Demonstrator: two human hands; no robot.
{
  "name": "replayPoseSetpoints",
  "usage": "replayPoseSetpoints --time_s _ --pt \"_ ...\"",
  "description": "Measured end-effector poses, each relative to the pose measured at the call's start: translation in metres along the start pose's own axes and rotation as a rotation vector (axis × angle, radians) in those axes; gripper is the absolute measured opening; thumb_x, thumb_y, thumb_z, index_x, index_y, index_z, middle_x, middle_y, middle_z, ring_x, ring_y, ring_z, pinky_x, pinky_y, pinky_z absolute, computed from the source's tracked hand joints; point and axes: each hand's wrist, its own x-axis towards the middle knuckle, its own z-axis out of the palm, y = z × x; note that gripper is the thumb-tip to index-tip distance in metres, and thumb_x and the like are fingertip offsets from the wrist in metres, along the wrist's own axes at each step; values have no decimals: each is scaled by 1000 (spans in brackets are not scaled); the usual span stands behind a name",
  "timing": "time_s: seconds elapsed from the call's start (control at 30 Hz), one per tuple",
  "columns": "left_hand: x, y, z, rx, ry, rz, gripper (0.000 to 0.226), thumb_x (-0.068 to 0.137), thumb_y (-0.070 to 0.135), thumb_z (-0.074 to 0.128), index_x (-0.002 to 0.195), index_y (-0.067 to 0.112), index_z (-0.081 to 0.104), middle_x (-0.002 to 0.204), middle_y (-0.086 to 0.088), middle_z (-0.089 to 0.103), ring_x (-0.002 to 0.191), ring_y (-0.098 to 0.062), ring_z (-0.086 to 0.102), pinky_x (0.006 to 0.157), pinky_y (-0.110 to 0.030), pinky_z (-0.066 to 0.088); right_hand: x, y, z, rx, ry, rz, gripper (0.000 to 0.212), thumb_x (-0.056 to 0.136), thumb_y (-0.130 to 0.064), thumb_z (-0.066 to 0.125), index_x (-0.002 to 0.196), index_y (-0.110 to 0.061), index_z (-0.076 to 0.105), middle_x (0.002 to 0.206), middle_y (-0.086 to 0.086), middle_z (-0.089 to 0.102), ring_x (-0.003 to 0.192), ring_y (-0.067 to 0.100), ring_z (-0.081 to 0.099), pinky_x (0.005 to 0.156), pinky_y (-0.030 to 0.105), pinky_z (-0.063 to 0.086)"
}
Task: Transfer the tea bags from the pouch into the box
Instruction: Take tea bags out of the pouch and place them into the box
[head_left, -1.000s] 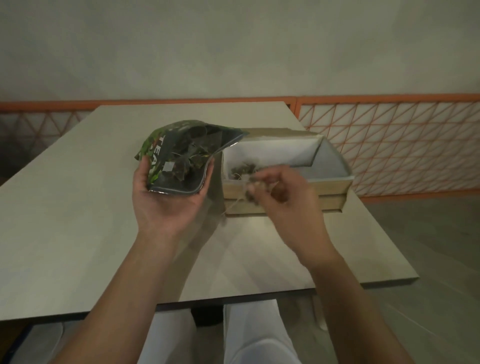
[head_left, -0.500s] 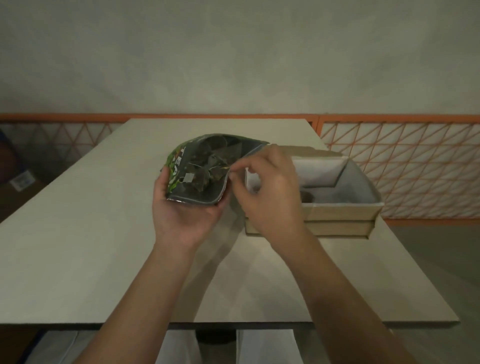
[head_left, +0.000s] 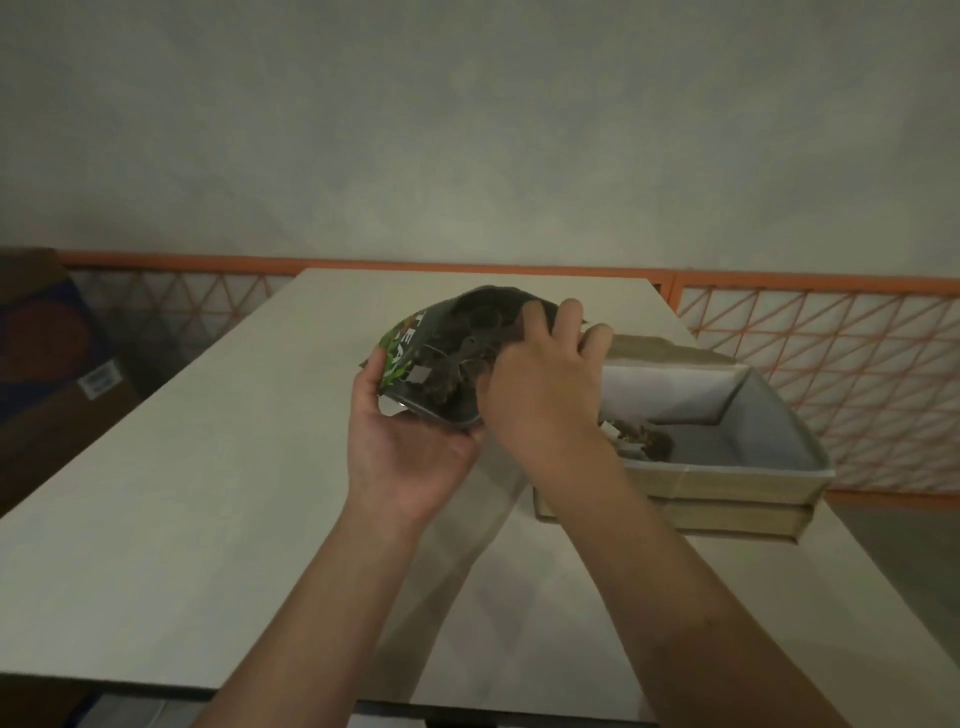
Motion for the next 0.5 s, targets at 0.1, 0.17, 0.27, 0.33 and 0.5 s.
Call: replayPoseSetpoints --time_s 0.1,0.17,0.27,0.33,0.5 --pt "0 -3 -2 9 3 -10 60 91 51 56 129 6 65 131 -19 65 122 -31 63 98 -41 52 7 -1 0 24 4 38 20 86 -33 58 94 -18 70 126 4 45 113 31 29 88 43 19" --pt "1 -4 -2 16 3 -8 57 92 50 55 116 2 74 130 -19 66 115 -32 67 95 -39 56 9 -1 4 51 57 40 16 85 -28 58 91 -19 70 120 3 50 109 30 32 84 41 19" --pt "1 -1 -1 10 14 4 54 91 49 57 112 3 76 131 -19 66 119 -33 65 103 -41 51 9 6 12 130 235 55 19 88 -28 55 89 -22 73 103 -1 62 98 25 42 78 38 20" --pt "2 2 -1 -19 20 13 56 89 48 60 124 5 70 133 -20 65 125 -35 61 112 -42 43 7 17 11 372 368 47 16 89 -27 57 89 -23 72 93 -5 67 89 20 51 77 36 30" --pt "4 4 -5 -88 31 28 58 87 46 65 132 9 62 134 -22 63 129 -40 57 116 -43 38 4 48 -11 1124 356 196 8 94 -18 59 91 -17 67 83 -15 65 66 3 60 61 8 43"
